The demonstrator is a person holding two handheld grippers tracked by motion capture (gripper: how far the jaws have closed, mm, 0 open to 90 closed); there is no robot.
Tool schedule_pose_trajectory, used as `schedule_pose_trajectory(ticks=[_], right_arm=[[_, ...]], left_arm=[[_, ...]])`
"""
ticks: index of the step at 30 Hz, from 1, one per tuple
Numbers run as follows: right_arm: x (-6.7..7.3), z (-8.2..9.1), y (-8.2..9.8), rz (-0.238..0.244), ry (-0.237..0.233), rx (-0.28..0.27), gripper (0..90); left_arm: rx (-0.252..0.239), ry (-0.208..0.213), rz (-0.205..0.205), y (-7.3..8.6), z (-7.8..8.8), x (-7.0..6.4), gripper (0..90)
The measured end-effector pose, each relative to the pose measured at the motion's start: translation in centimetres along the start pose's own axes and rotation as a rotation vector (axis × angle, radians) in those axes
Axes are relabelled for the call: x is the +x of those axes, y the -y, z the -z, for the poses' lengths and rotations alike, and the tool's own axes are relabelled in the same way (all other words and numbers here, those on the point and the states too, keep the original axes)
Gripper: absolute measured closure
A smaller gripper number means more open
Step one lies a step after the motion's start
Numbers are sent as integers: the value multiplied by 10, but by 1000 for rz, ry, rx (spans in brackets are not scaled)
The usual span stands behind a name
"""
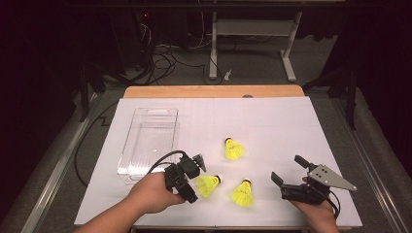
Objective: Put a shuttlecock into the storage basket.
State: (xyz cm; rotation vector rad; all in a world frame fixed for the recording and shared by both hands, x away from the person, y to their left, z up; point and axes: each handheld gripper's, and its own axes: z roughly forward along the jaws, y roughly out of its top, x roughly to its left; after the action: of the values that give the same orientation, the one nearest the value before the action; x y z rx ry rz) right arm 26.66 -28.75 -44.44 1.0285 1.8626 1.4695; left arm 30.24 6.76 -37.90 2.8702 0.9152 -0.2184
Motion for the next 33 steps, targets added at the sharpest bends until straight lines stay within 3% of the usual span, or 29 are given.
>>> schedule_pose_trajectory(ticks=[6,14,33], right_arm=[[-1,1,0,-2,0,-3,2],[-2,1,0,-7,0,-6,2],[-3,2,0,-15,-4,-9,2]], left_arm=[[6,-42,7,-13,4,6,495],[28,-47,6,-22,-2,14,524],[18,-57,-9,-38,-17,23,532]])
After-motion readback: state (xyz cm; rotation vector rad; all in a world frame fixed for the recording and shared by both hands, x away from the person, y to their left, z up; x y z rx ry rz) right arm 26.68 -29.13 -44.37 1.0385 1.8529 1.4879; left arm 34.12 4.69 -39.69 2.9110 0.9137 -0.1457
